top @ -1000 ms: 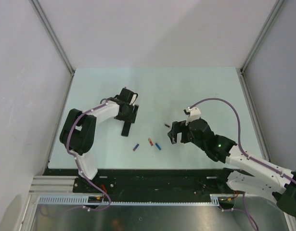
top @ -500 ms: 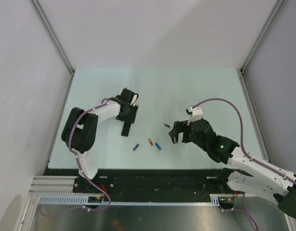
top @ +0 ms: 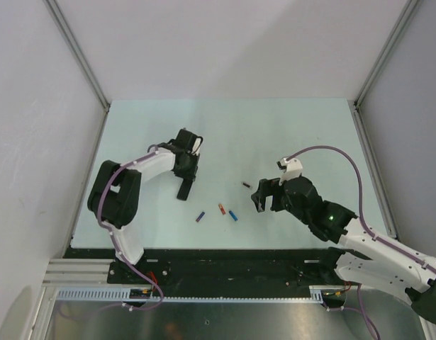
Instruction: Load the batteries into the remote control
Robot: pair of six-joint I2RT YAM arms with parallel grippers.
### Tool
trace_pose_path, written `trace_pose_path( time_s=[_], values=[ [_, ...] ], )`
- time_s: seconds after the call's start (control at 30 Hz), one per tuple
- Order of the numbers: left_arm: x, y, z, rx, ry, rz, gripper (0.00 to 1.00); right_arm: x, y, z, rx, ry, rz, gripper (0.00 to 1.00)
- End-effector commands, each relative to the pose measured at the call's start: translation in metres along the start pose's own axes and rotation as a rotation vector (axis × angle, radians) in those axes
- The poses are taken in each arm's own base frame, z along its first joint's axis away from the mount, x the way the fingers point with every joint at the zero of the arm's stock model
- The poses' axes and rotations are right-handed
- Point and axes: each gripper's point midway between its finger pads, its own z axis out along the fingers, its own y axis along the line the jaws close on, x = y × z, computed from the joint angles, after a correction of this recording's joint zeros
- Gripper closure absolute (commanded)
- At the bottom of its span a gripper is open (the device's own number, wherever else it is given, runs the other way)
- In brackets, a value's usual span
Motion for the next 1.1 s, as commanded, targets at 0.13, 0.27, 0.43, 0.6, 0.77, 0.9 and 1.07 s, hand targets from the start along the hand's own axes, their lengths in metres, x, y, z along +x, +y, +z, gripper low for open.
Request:
trace_pose_path(
  time_s=[0.13,0.27,0.43,0.6,0.77,0.9,1.07],
  values=[
    [-0.089,-0.062,-0.143,0.372,-0.409,-0.079,1.00,-0.034,0.017,-0.008,-0.045,-0.089,0.045,0.01],
    [-0.097,-0.096,-0.215,0.647,-0.619,-0.118,1.00,-0.053,0.033,-0.017,-0.129,-0.154,0.101,0.01],
    [-0.087,-0.117,-0.276,0.905,-0.791,-0.165,1.00,-0.078,0.069,-0.036,-0.366,-0.197,0.156,0.01],
    [-0.075,-0.130,-0.315,1.104,-0.874,-0.156,1.00,-0.097,0.099,-0.052,-0.590,-0.205,0.250,0.00],
    [-0.065,-0.137,-0.352,1.265,-0.949,-0.190,1.00,-0.118,0.120,-0.064,-0.756,-0.245,0.291,0.00],
    [-0.058,-0.148,-0.369,1.364,-0.969,-0.182,1.00,-0.117,0.131,-0.056,-0.814,-0.211,0.322,0.00],
    [-0.050,-0.156,-0.379,1.453,-0.974,-0.189,1.00,-0.119,0.143,-0.054,-0.873,-0.207,0.328,0.02]
  ],
)
